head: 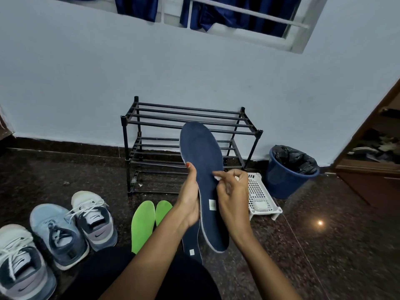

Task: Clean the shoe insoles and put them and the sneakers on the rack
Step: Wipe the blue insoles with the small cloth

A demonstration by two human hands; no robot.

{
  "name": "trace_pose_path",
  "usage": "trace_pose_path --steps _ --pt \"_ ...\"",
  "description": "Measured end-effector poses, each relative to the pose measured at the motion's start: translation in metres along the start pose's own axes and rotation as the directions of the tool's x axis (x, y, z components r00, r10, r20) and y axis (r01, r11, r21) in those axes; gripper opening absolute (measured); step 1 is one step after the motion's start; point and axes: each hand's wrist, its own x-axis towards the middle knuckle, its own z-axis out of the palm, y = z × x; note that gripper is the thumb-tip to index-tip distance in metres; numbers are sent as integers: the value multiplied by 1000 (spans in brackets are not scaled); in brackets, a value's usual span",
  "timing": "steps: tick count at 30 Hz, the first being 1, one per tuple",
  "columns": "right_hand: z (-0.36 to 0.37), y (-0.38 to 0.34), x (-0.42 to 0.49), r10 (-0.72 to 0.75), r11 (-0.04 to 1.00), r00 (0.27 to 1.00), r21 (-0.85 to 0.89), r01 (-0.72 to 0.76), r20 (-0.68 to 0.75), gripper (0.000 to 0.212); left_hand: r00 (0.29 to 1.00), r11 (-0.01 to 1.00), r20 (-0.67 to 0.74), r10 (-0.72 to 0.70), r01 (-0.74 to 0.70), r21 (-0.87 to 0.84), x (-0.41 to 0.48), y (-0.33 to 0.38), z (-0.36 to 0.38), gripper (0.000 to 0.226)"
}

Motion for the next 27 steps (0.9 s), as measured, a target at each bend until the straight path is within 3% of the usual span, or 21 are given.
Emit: trace_pose_path --steps 3,7,10,14,19,27 --pt "-15 4 2 54 998 998 -34 -54 -18 13 999 996 -42 14 -18 -87 -5 2 12 57" --pt "-35 9 12 273 951 961 140 -275 34 13 999 989 -52 2 -10 -150 -13 -1 35 46" --pt "-49 16 25 352 906 935 233 -352 43 15 998 992 -65 -3 -6 -126 -9 -1 54 33" --pt "-65 31 44 385 871 922 319 -374 31 16 997 997 -83 6 1 81 19 8 66 28" --pt "-61 80 49 462 847 887 292 -445 12 19 993 906 -112 -32 76 417 66 3 52 25" --pt "-13 215 11 692 716 722 154 -681 -23 22 943 698 -182 -279 329 637 165 -95 -23 37"
